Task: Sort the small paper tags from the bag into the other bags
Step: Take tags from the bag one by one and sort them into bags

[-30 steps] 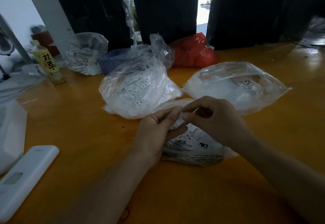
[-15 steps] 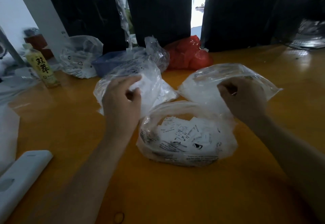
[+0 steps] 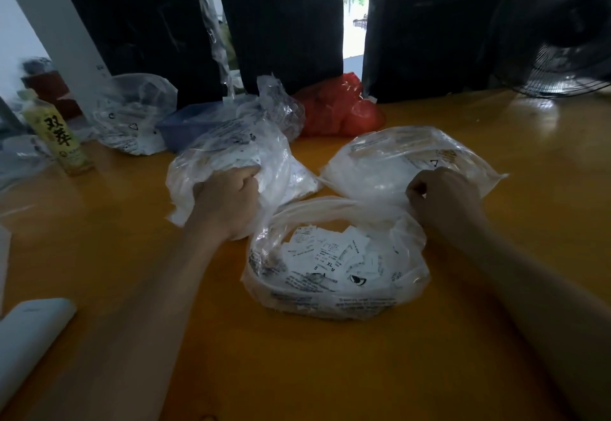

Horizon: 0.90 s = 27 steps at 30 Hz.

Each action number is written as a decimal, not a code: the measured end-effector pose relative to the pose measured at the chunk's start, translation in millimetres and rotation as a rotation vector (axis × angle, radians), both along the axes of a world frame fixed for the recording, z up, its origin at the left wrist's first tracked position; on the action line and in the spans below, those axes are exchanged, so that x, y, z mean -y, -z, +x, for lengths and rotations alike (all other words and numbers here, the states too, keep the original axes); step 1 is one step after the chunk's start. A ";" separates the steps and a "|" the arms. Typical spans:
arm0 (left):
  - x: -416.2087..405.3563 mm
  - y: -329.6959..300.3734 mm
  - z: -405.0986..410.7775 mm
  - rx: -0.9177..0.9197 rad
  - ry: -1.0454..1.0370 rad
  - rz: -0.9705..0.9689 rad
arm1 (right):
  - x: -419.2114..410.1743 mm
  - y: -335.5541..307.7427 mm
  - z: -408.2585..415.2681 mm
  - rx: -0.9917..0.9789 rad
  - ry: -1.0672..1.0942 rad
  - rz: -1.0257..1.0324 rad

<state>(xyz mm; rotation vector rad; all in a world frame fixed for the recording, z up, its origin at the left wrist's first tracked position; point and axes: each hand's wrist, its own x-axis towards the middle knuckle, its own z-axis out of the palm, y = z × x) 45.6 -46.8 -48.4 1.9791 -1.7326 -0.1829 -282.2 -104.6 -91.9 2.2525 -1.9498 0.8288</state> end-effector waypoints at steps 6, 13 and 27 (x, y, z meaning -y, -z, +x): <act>-21.9 -1.1 -13.3 0.066 -0.074 -0.420 | -4.9 -6.8 5.2 0.070 0.006 -0.128; -61.2 15.8 -62.7 -0.193 0.357 -0.515 | -37.9 -27.2 30.2 0.480 -0.197 -0.257; -63.2 29.1 -68.6 -1.126 0.352 0.118 | -80.0 -24.6 71.1 0.529 -0.641 0.070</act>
